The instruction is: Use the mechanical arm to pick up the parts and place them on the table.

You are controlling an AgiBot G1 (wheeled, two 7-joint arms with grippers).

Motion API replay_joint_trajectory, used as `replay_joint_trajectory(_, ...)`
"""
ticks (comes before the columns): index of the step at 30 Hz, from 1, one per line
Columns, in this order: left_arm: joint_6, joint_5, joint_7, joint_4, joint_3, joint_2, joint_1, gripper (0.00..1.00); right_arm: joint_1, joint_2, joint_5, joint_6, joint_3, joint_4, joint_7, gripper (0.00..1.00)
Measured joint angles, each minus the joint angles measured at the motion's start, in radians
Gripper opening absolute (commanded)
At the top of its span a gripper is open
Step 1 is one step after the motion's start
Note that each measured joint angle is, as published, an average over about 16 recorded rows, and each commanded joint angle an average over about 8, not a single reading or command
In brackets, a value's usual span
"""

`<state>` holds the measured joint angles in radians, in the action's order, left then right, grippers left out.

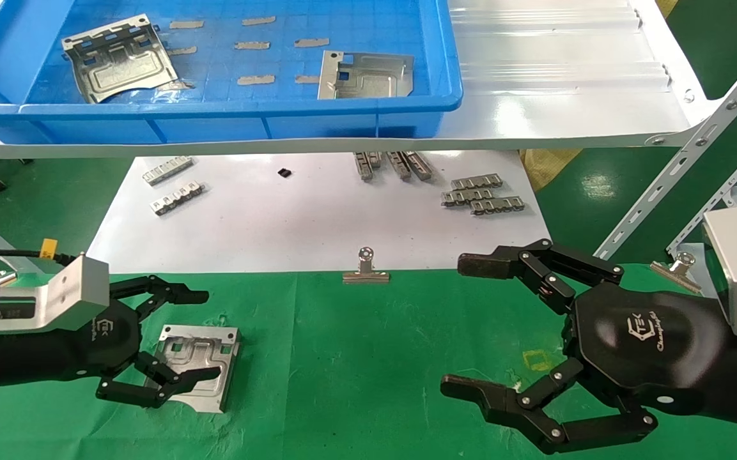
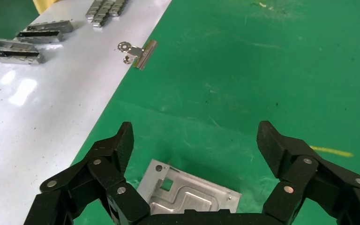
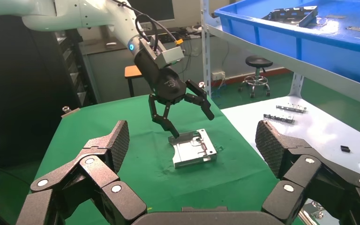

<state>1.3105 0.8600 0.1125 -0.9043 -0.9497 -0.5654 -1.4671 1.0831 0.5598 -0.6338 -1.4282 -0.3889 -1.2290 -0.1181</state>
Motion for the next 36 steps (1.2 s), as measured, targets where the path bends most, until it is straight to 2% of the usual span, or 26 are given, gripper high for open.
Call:
replay_joint_trajectory(12,0.011,-0.006,-0.028,-0.041,0.059,-0.003,0.036,1.0,0.0,0.0,0.0,0.0,0.0,0.0,0.0,1.0)
replay_joint_trajectory(36,0.087,-0.061,-0.146,-0.187,0.325,-0.022,0.191,1.0,0.0,0.0,0.0,0.0,0.0,0.0,0.0,1.0)
